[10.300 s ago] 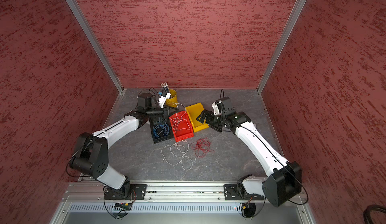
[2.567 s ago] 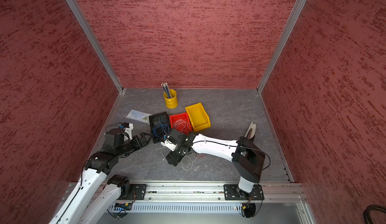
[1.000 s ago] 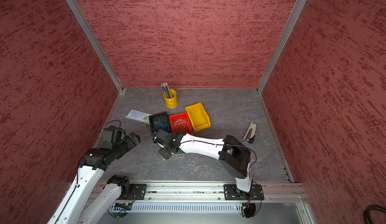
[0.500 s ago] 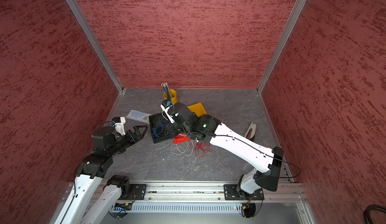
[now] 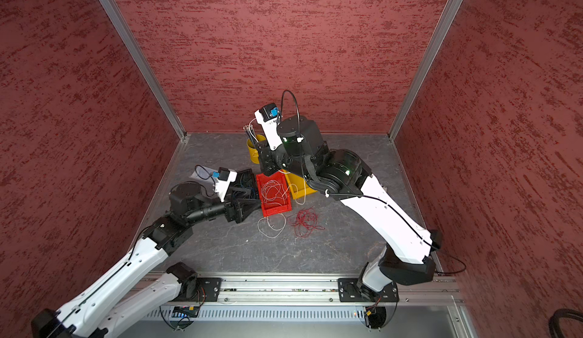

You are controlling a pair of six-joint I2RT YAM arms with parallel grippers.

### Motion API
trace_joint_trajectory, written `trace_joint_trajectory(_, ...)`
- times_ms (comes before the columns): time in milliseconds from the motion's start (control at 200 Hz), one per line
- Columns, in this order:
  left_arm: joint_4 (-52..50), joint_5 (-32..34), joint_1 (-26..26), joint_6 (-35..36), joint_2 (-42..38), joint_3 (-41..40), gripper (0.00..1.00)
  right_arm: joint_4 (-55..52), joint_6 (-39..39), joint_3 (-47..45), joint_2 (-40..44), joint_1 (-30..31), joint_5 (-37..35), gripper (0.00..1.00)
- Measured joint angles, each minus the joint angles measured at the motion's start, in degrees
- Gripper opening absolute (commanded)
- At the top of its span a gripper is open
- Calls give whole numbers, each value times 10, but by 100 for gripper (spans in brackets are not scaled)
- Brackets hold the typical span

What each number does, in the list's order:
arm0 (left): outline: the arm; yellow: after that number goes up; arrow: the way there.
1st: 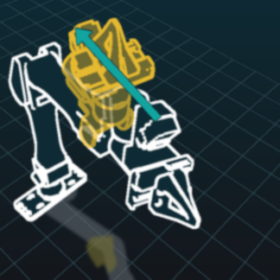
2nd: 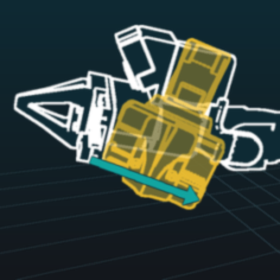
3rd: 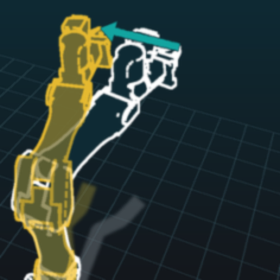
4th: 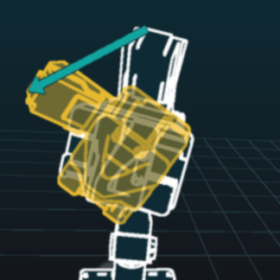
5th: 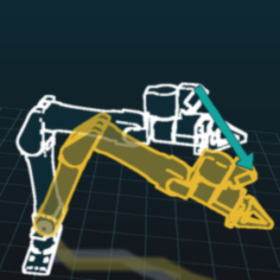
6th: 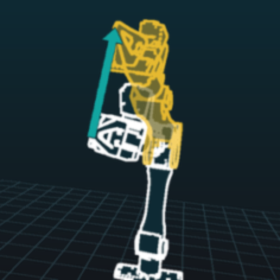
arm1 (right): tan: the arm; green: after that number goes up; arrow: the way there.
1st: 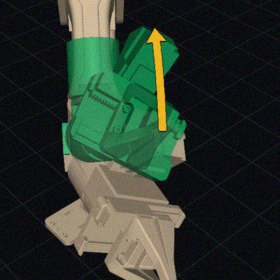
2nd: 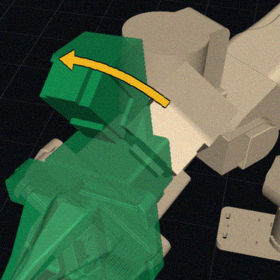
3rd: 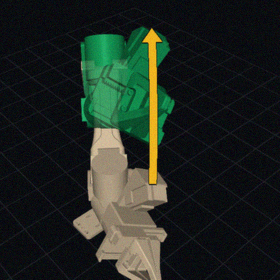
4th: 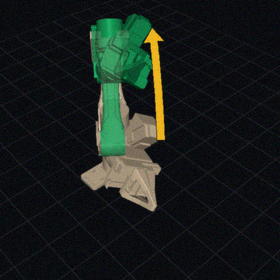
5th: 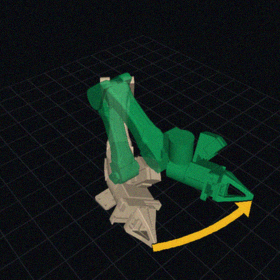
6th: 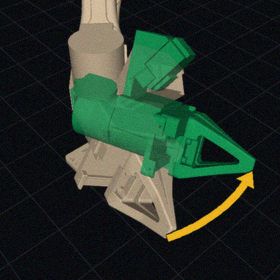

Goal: Untangle and sort cables by color
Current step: Pick up the cable at the center of the board.

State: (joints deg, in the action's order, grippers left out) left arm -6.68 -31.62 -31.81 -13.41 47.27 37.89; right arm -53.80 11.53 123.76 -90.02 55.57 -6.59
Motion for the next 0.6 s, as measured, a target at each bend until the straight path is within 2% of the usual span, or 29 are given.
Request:
trace_joint_trajectory(275, 111, 19, -69, 79, 80, 10, 100, -9, 9, 28, -23, -2, 21, 0)
trace_joint_trajectory(416, 141, 26, -83, 103, 100, 35, 100, -11, 14, 51, -35, -2, 31, 0)
trace_joint_trajectory(596, 174, 71, -94, 126, 109, 44, 100, -7, 31, 60, -38, -2, 51, 0)
